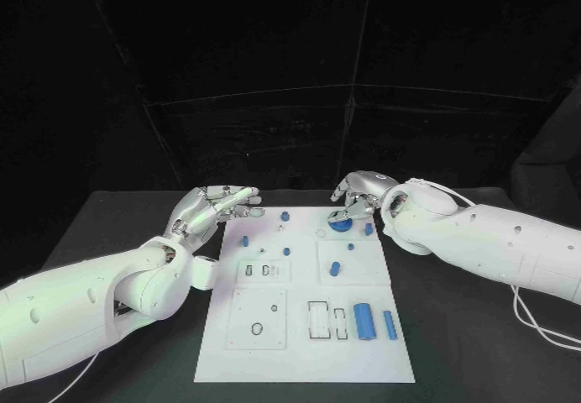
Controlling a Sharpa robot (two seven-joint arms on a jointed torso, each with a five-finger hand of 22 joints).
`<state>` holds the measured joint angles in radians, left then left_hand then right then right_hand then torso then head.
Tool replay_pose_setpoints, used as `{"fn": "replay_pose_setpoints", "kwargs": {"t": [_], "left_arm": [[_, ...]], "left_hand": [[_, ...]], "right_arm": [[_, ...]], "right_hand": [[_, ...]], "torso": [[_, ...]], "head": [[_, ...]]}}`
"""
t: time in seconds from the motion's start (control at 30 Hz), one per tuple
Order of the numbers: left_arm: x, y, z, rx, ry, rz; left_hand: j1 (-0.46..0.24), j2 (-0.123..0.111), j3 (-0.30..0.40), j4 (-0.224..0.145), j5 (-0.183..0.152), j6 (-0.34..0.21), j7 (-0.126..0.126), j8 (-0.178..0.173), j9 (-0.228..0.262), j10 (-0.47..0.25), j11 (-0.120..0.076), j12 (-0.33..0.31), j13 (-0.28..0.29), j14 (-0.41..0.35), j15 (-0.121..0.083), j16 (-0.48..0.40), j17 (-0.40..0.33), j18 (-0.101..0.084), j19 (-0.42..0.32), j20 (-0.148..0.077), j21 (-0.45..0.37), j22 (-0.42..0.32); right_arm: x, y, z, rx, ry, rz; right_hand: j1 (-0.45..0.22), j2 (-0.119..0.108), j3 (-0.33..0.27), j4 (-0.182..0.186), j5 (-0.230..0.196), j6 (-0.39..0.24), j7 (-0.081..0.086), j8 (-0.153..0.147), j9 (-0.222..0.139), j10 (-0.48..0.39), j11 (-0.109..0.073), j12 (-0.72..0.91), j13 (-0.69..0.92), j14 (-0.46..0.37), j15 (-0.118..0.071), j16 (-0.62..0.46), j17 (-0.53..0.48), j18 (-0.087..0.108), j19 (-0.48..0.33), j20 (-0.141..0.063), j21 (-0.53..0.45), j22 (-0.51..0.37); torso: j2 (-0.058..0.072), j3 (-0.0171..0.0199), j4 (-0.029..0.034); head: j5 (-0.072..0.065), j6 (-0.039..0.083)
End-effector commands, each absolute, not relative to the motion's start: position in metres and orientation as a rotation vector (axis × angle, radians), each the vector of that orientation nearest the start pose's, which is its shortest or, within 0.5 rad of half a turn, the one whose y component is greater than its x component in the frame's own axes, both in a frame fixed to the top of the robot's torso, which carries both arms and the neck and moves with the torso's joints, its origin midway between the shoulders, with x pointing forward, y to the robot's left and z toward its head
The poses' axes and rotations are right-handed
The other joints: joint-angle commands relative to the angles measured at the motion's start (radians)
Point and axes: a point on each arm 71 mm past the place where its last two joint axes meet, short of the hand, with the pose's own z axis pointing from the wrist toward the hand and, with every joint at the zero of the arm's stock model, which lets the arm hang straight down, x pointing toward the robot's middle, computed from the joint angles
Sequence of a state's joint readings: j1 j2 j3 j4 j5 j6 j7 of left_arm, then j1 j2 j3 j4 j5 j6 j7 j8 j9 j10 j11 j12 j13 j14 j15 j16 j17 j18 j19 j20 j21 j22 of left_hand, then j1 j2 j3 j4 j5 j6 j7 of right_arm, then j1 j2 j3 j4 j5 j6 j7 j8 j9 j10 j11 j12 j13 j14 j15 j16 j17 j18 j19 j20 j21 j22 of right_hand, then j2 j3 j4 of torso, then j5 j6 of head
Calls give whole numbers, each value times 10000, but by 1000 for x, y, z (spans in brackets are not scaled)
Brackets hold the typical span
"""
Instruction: Assemble the parts on the task board
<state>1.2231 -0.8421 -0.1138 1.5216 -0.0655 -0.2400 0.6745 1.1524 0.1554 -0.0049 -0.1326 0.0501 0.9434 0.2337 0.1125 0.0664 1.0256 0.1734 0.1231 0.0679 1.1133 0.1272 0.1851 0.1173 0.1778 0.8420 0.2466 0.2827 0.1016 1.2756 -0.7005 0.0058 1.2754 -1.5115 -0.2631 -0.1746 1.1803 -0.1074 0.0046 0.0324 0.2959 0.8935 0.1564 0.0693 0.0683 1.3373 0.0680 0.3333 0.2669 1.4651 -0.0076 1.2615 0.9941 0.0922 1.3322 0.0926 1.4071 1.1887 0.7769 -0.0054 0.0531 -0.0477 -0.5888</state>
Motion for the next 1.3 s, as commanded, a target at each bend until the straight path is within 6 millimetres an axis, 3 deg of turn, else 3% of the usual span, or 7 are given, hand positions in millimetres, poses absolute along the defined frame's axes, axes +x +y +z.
{"fn": "replay_pose_setpoints", "kwargs": {"t": [0.03,0.23,0.37,0.57,1.03,1.23,1.3], "left_arm": [[480,205,-171,-8499,12680,-17465],[482,205,-172,-8508,12710,-17462],[483,205,-173,-8518,12719,-17429],[483,205,-173,-8525,12730,-17409],[484,205,-174,-8544,12762,-17388],[484,206,-174,-8554,12780,-17384],[484,206,-174,-8555,12786,-17391]], "left_hand": [[-17,61,34,35,16,-15,46,-42,-8,4,64,-58,-14,19,29,-36,7,72,37,1,-36,-16],[-24,61,31,33,16,-29,53,-58,-10,-6,70,-79,-15,19,34,-60,8,71,40,4,-50,-31],[-24,61,31,33,16,-29,53,-58,-10,-6,70,-79,-15,19,34,-60,8,71,40,4,-50,-31],[-24,64,32,32,17,-29,53,-59,-9,-7,70,-82,-15,19,35,-63,8,71,40,5,-52,-33],[-24,64,32,32,17,-29,53,-59,-9,-7,70,-82,-15,19,35,-63,8,71,40,5,-52,-33],[-24,64,32,32,17,-29,53,-59,-9,-7,70,-82,-15,19,35,-63,8,71,40,5,-52,-33],[-24,64,32,32,17,-29,53,-59,-9,-7,70,-82,-15,19,35,-63,8,71,40,5,-52,-33]], "right_arm": [[549,-212,-152,-534,17131,4281],[551,-218,-156,-495,17619,4017],[552,-218,-157,-416,17744,3897],[553,-217,-159,-412,17905,3832],[554,-214,-158,-532,17728,3815],[555,-213,-154,-712,17162,3661],[555,-212,-153,-817,16954,3614]], "right_hand": [[601,104,-594,600,-42,-125,25,96,20,-401,-26,736,942,232,-62,199,195,-161,102,32,76,141],[1433,185,-1121,1373,18,-217,33,210,22,-885,-55,2370,2797,335,-20,748,965,-218,296,27,255,517],[1866,351,-1200,1386,112,-178,7,329,32,47,-33,6431,6826,583,-41,1732,2777,-352,657,59,544,1139],[2101,566,-1360,1353,123,-174,54,479,26,334,32,8574,9035,619,36,2049,3371,-401,779,142,676,1414],[2324,871,-1322,1209,-42,40,24,683,44,671,19,9536,10050,667,42,2226,3731,-468,978,159,830,1760],[2622,1163,-1042,1015,-589,285,-21,822,59,796,-26,9780,10320,680,8,2274,3831,-504,1092,132,910,1945],[2882,1381,-750,852,-1059,511,-57,915,72,898,-57,9935,10491,688,-29,2299,3885,-531,1175,103,963,2072]], "torso": [[18,1,-1],[23,2,13],[24,-2,40],[20,-32,57],[18,-37,45],[21,-33,48],[20,-31,40]], "head": [[-41,4],[-64,-18],[-81,-33],[-85,-63],[-87,-83],[-95,-85],[-91,-88]]}}
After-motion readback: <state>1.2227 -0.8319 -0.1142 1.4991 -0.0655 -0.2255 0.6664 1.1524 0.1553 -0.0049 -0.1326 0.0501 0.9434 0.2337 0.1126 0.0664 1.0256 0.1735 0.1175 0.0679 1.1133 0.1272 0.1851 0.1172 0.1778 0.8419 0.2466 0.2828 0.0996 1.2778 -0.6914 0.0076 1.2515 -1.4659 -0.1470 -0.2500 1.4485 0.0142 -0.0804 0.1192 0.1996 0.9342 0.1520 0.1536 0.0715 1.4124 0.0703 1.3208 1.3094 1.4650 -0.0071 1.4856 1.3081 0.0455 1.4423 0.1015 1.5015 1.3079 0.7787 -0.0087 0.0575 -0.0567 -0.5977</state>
